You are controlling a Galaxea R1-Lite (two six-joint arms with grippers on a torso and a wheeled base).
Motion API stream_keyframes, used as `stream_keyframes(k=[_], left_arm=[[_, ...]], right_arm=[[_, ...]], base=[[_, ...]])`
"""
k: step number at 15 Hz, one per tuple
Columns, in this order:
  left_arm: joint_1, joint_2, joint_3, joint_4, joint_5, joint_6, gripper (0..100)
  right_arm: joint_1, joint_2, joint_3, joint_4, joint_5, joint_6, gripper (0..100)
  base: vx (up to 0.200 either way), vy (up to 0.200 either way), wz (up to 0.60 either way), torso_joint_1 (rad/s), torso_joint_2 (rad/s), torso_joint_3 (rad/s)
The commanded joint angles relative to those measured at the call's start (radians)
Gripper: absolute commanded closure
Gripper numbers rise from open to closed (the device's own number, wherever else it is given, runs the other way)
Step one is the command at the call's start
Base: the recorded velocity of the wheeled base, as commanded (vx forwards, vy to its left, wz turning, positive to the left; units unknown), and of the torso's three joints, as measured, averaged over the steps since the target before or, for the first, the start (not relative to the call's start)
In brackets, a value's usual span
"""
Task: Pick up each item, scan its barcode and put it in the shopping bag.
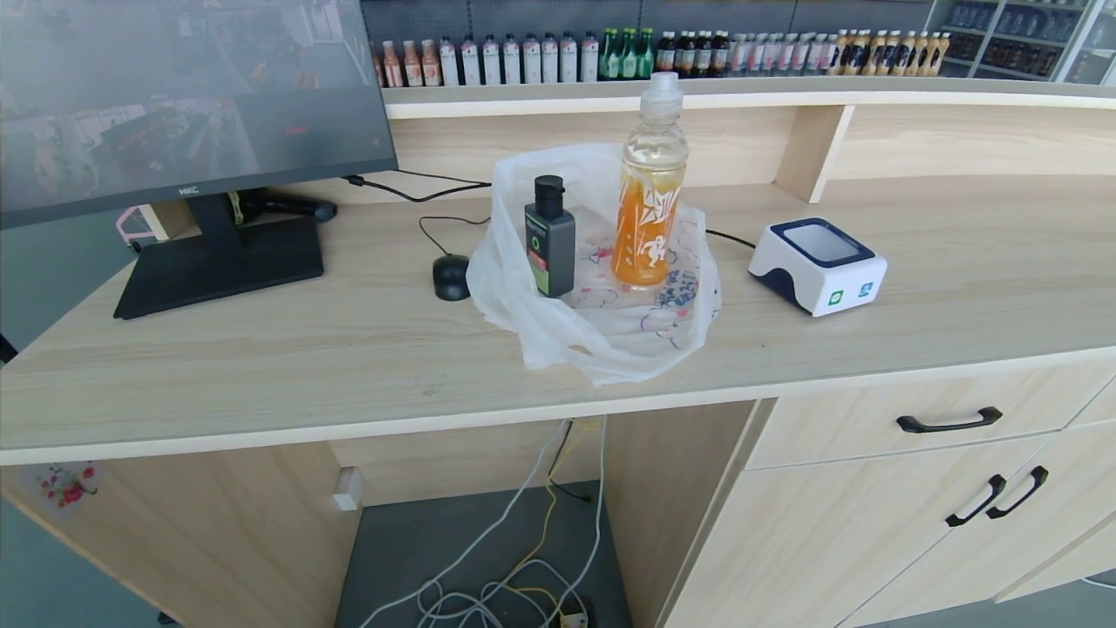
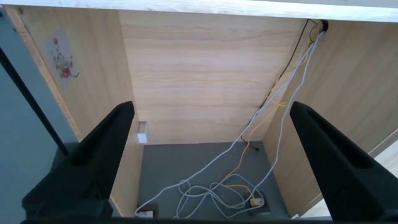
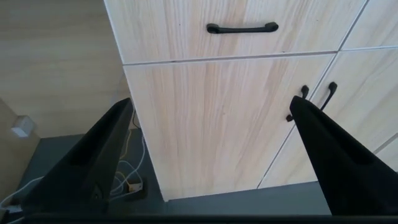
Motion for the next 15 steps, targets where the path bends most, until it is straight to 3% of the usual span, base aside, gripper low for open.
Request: stream_keyframes(k=[1, 3, 13, 15], left_arm=[[0.000, 0.000, 0.000, 0.000, 0.001, 0.000, 0], [0.000, 0.000, 0.000, 0.000, 0.001, -0.001, 0], [0.000, 0.000, 0.000, 0.000, 0.001, -0.003, 0], [0.000, 0.000, 0.000, 0.000, 0.001, -0.003, 0]], right_arm=[[0.001, 0.002, 0.000, 0.000, 0.000, 0.000, 0], [0.001, 0.002, 0.000, 0.000, 0.000, -0.002, 0], [0.001, 0.002, 0.000, 0.000, 0.000, -0.002, 0], [0.001, 0.002, 0.000, 0.000, 0.000, -0.007, 0]], base=[[0.000, 0.000, 0.00, 0.000, 0.00, 0.000], [0.000, 0.000, 0.00, 0.000, 0.00, 0.000], [0.000, -0.200, 0.00, 0.001, 0.00, 0.002], [0.000, -0.200, 0.60, 0.000, 0.00, 0.002]])
